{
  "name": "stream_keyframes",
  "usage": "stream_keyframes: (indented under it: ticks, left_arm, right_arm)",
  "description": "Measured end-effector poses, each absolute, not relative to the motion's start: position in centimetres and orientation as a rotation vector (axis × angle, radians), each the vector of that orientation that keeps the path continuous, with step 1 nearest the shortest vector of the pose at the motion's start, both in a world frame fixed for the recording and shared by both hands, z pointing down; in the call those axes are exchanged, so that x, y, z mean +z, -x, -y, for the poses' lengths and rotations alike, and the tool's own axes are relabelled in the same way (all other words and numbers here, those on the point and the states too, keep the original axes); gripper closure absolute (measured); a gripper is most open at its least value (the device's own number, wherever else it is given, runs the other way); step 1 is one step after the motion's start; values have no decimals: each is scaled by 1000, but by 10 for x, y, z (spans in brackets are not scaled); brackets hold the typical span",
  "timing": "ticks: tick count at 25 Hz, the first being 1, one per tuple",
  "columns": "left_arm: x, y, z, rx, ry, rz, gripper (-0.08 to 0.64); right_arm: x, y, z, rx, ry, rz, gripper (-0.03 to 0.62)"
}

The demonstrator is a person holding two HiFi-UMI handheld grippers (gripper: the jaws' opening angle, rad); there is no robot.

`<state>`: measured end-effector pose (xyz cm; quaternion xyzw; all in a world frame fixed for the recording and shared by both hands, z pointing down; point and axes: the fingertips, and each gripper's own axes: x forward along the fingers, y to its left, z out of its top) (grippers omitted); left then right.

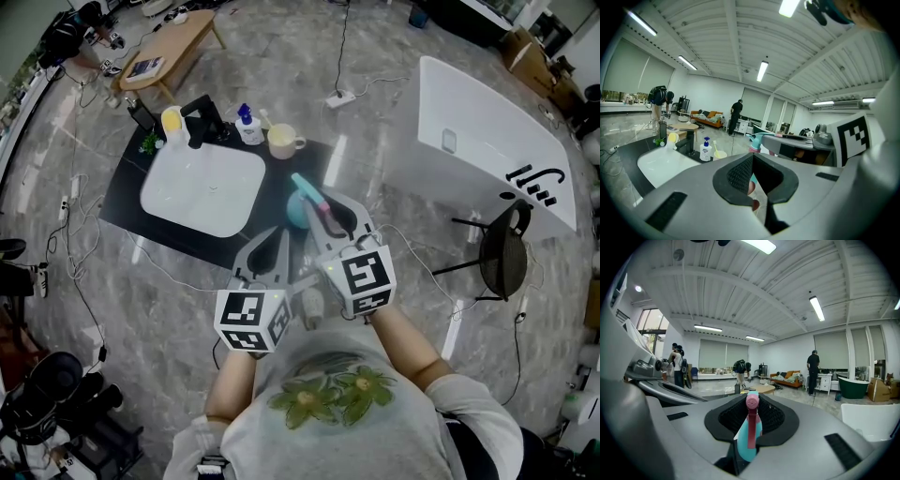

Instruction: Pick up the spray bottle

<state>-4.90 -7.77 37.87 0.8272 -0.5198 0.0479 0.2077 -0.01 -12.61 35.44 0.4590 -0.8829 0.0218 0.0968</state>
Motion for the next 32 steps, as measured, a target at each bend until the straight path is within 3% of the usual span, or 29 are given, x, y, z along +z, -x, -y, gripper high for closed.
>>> stream_keyframes:
  ticks: [32]
  left_arm:
    - [375,62,44,117,-2290,1478,551]
  right_arm:
    - [334,16,81,71,-1309,2733,520]
